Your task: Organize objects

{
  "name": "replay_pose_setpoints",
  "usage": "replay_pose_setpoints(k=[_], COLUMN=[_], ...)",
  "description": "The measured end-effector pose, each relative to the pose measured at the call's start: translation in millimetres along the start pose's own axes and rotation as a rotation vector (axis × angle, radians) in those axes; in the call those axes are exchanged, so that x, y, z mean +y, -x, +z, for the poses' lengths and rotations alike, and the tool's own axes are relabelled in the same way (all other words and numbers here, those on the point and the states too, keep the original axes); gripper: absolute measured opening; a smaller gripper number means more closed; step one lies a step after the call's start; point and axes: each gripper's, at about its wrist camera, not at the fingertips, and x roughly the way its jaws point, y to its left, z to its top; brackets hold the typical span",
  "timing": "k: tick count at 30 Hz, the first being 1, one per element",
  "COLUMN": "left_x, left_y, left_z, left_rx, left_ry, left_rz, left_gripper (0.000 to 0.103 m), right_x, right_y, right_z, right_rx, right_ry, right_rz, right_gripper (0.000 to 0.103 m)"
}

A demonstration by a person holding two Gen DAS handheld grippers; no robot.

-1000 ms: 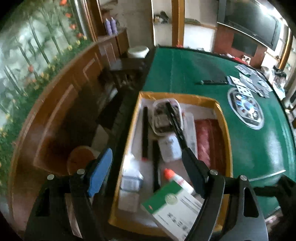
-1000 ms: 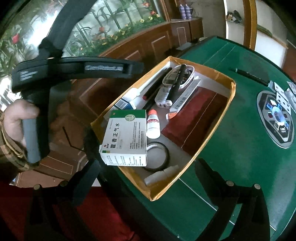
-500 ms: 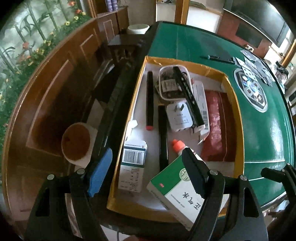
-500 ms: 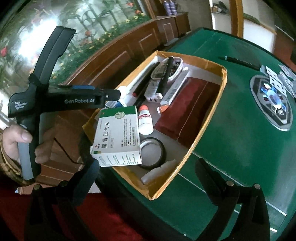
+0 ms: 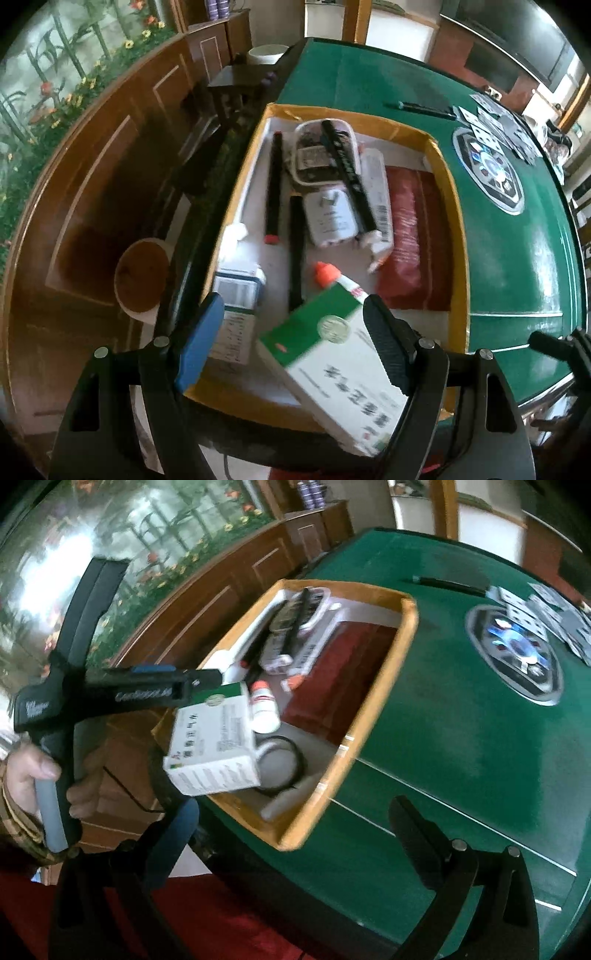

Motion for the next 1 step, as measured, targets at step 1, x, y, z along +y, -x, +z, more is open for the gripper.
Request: replay_pose_setpoints(k=[1], left_x=[-5.4], left_y=[2.0], left_z=[-2.0], left_rx=[-0.001], left_ry=[0.001], left_rz=[-0.001], left_gripper=[0.079], right_x=[-6.7], right_y=[4.8], right_z=[-4.9], right_rx=[-0.006], right_ry=[-0.012], right_rz=[-0.008], right_gripper=[0.103])
